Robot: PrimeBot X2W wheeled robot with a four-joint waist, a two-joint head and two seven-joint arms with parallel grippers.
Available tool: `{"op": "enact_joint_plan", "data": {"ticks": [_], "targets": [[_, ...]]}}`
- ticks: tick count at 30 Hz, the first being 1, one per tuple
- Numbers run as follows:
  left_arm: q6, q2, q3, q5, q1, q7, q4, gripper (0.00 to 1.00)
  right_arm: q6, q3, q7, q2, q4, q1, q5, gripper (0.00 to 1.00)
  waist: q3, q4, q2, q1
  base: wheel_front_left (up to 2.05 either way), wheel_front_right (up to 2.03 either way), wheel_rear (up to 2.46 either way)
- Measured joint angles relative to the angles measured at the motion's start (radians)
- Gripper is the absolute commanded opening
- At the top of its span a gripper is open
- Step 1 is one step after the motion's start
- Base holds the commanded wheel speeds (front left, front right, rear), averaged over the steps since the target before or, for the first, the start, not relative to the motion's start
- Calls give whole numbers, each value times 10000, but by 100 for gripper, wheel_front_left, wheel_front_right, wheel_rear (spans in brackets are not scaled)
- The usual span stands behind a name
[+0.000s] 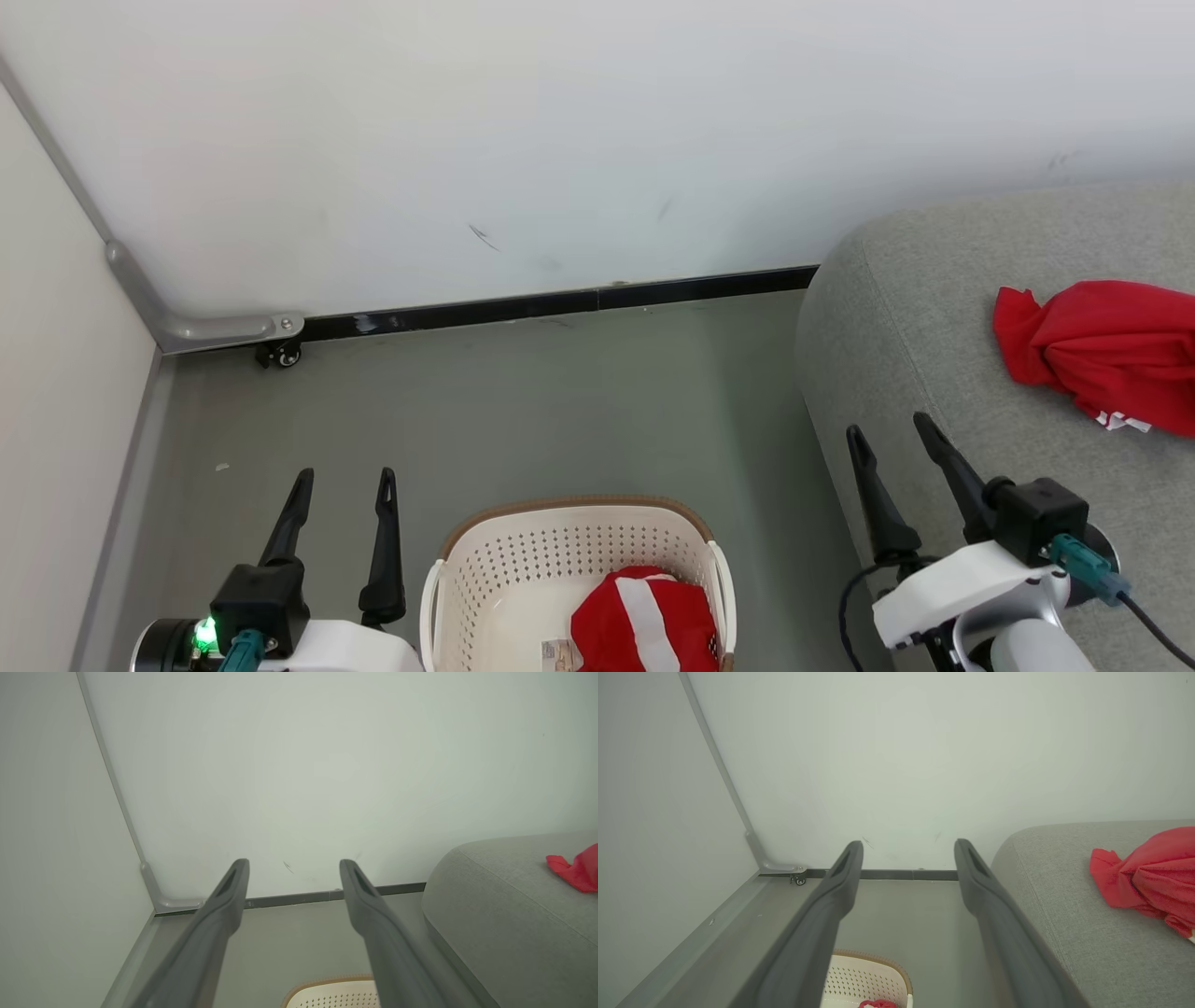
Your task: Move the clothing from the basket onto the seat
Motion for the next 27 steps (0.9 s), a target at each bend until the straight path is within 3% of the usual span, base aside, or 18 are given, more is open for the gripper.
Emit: {"op": "enact_joint_plan", "data": {"ticks": [27], "targets": [[-173,-138,-140,-15,-1,-10,518,100,0,-205,533,268,-840,1093,-481,100,-107,264,0,0,0,0,0]]}}
